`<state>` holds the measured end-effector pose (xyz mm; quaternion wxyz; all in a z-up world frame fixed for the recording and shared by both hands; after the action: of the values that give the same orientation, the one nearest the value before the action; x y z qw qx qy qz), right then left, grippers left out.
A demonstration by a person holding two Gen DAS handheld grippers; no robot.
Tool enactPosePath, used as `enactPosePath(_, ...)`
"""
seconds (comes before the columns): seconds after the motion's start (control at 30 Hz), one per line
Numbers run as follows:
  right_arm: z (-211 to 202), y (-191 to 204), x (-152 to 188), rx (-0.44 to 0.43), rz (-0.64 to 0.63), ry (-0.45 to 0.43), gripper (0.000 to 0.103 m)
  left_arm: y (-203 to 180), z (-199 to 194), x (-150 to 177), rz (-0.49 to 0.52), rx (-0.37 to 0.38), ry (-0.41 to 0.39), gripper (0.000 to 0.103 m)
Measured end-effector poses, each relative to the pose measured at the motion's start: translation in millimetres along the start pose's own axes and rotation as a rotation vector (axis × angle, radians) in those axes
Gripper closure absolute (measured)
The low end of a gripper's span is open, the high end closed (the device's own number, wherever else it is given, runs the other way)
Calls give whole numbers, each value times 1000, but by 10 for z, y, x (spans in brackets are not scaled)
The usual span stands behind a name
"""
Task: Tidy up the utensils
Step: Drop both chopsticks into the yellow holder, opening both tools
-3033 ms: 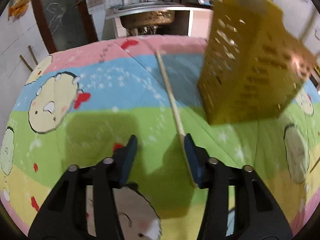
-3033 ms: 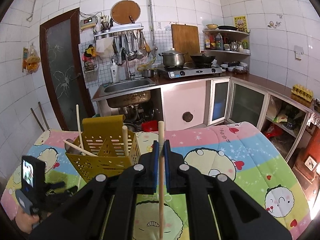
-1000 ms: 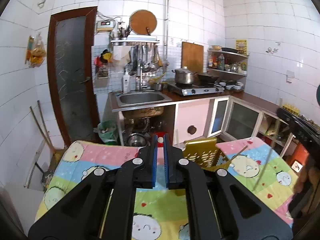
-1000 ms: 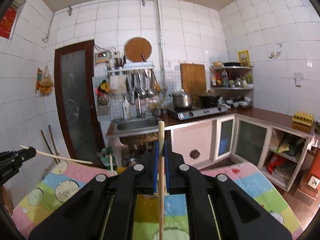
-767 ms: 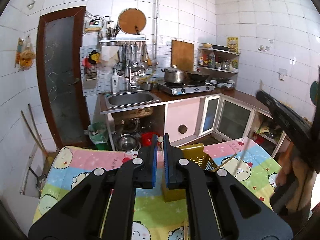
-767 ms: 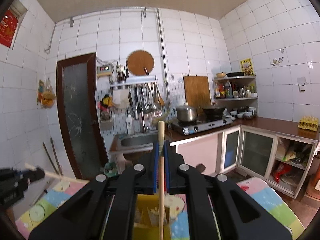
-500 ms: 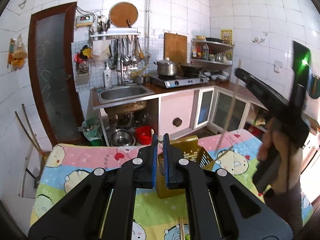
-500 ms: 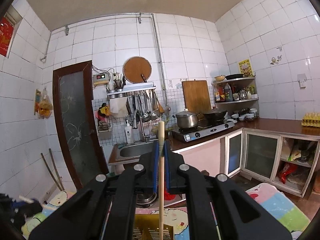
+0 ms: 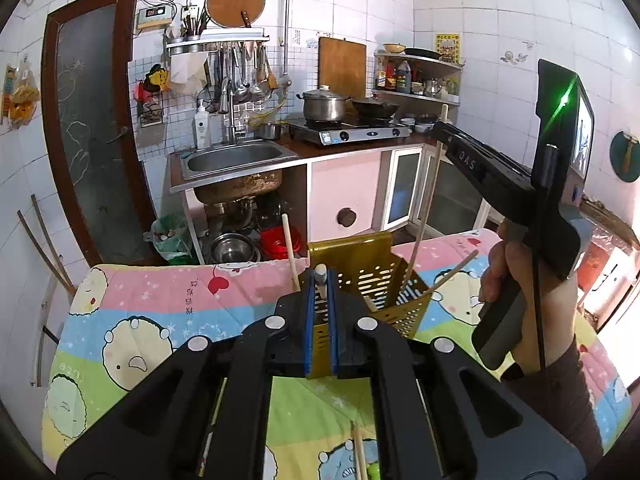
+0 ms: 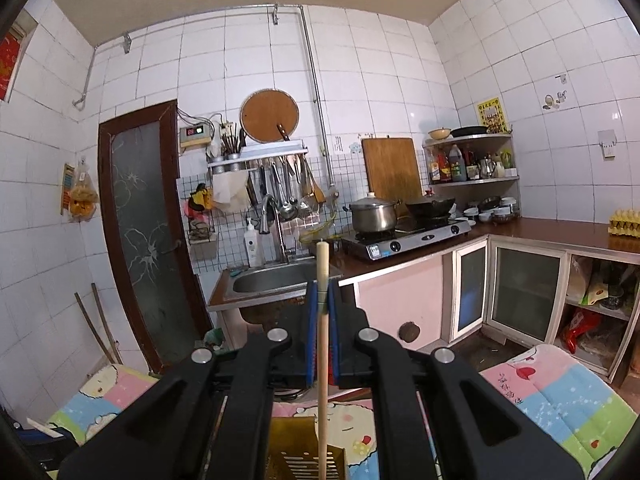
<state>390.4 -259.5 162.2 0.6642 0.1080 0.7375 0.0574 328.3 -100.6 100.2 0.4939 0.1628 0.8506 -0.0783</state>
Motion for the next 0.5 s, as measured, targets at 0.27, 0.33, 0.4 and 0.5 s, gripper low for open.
enactPosePath(0.27, 96, -34, 299, 24, -29, 118, 96, 117, 297, 140, -23, -6, 32, 97)
enactPosePath(0.33, 29, -64, 313, 35, -39, 144, 74, 187, 263, 140, -42, -4, 37, 83)
enactPosePath(0.4, -119, -80, 288, 53, -60, 150, 47, 260, 161, 110, -72, -6, 19, 59)
enactPosePath(0.5, -407, -115, 235, 79, -87, 152, 47, 353, -87, 47, -84, -42, -24, 33)
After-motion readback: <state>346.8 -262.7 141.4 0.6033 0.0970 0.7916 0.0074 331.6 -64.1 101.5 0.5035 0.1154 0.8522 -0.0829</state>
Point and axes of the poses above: each gripper's, at about its wrist camera, not at the fingertips, and z roughly the way its jaws point, y to its left, x to its underside, the point moved 9 cm from there along z, roughly the way its jaws point, and after that the axes turned 3 degrees about z, right-handed, at the moved point
